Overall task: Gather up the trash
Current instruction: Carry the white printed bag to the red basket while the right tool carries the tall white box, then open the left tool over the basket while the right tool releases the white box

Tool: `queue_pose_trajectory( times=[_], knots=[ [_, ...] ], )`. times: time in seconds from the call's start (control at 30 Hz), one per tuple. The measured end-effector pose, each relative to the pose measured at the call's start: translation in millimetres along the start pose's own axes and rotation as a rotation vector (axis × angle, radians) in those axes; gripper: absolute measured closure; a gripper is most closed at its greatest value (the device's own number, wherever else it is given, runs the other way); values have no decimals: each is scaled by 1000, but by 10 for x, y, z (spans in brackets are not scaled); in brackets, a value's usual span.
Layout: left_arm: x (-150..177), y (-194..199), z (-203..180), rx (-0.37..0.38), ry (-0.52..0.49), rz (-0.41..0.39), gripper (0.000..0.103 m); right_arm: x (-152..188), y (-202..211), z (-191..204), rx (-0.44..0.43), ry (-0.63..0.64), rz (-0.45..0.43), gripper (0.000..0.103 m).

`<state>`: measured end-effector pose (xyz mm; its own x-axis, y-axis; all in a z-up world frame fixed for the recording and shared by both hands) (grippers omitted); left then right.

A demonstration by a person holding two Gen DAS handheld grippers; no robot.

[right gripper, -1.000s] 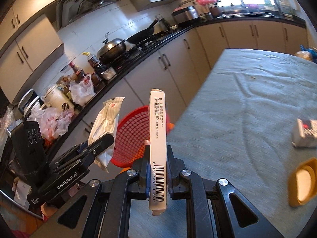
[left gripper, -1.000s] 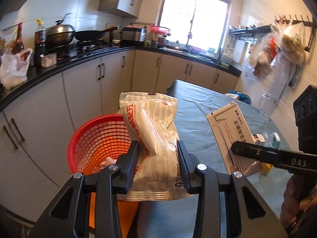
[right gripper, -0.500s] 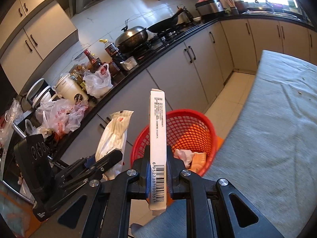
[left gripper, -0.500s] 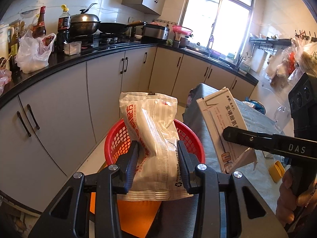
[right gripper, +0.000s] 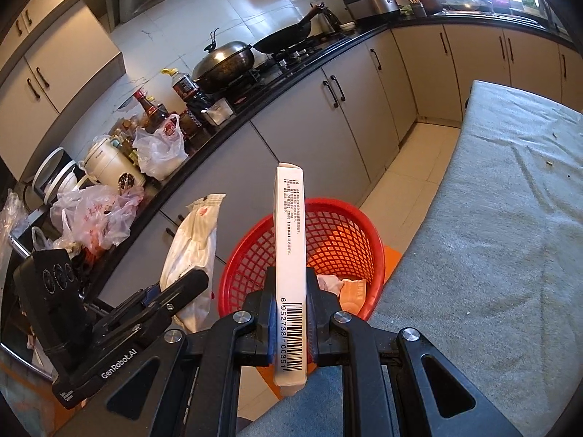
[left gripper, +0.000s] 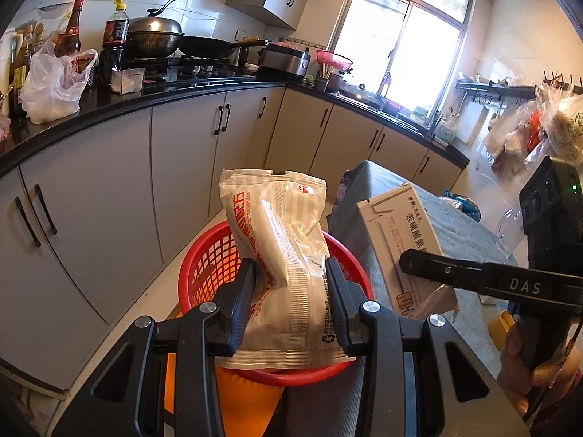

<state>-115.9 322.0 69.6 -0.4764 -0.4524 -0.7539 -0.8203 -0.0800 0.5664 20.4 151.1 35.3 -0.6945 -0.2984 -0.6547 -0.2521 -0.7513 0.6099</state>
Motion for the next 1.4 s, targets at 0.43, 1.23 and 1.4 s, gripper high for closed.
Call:
queue_pose_trajectory(
  times=[0.43,1.23,1.4],
  knots=[
    [15,-128,63,36,9,14,66,8,-55,-62,30,-29,4,89],
    [84,-506,308,47,84,92,60,-16,-410,-186,42,-90,48,70],
    [74,-395,309,64,85,78,59,-16,-241,-150,43,-81,17,70]
  ],
)
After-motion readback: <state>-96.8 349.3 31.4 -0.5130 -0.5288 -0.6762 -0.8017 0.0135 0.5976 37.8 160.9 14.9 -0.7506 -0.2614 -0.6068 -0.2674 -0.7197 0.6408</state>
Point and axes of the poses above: each gripper's, at about its wrist camera, not at the fingertips, and y roughly against the way its jaws point, z to its left, x to its underside, the point moved 3 cm from there along -y, roughly the way its jaws point, and after that the axes turned 4 degrees about y, right-handed, at the moved point
